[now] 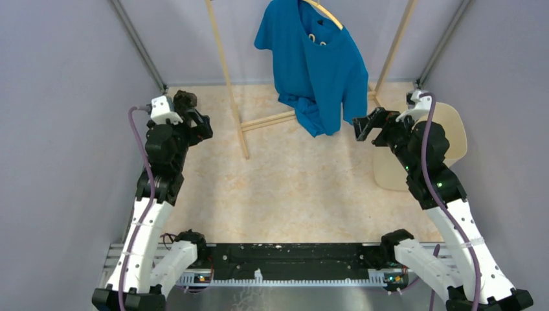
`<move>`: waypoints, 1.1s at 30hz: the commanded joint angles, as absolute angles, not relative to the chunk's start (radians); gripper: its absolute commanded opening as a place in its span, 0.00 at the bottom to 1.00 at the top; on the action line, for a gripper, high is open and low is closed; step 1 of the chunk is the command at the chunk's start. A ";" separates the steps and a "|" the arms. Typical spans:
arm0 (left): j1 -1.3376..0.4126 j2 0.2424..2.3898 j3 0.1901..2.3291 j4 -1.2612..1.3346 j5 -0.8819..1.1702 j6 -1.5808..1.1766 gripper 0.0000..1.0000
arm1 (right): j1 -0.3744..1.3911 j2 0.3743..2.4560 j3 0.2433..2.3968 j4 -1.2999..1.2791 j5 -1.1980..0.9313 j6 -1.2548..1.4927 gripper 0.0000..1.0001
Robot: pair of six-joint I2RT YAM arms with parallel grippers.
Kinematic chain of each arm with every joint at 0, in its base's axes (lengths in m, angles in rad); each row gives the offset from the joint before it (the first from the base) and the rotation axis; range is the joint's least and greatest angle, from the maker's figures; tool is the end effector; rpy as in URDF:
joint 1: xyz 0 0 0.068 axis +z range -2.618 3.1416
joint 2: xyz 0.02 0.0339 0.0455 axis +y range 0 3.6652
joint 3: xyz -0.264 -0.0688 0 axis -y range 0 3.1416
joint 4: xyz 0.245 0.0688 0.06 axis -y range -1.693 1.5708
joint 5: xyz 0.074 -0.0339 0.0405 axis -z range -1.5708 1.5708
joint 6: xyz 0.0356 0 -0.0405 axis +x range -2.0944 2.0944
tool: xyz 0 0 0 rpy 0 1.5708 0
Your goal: Put the trash bags into the trash bin
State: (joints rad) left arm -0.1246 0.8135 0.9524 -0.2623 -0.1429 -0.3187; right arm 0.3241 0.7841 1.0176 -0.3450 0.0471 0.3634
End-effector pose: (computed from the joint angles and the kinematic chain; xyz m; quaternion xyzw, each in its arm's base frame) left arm 0.1806 -0.0175 0.3852 -0.1195 0.7394 -0.0930 0.6561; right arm 0.1583 0.0514 0.4028 0.0303 0.7448 0.2081 0.6333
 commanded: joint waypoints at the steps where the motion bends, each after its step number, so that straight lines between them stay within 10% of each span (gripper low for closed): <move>1: -0.118 0.897 0.893 -0.155 -0.214 -0.345 0.99 | 0.318 0.788 1.056 -0.321 0.023 0.355 0.99; 20: 0.184 1.714 1.058 0.345 -0.236 -0.783 0.99 | 0.318 0.734 0.983 -0.293 -0.142 0.216 0.99; 33: 0.263 1.999 1.351 0.113 -0.297 -0.904 0.99 | 0.319 0.716 1.036 -0.415 -0.221 0.238 0.99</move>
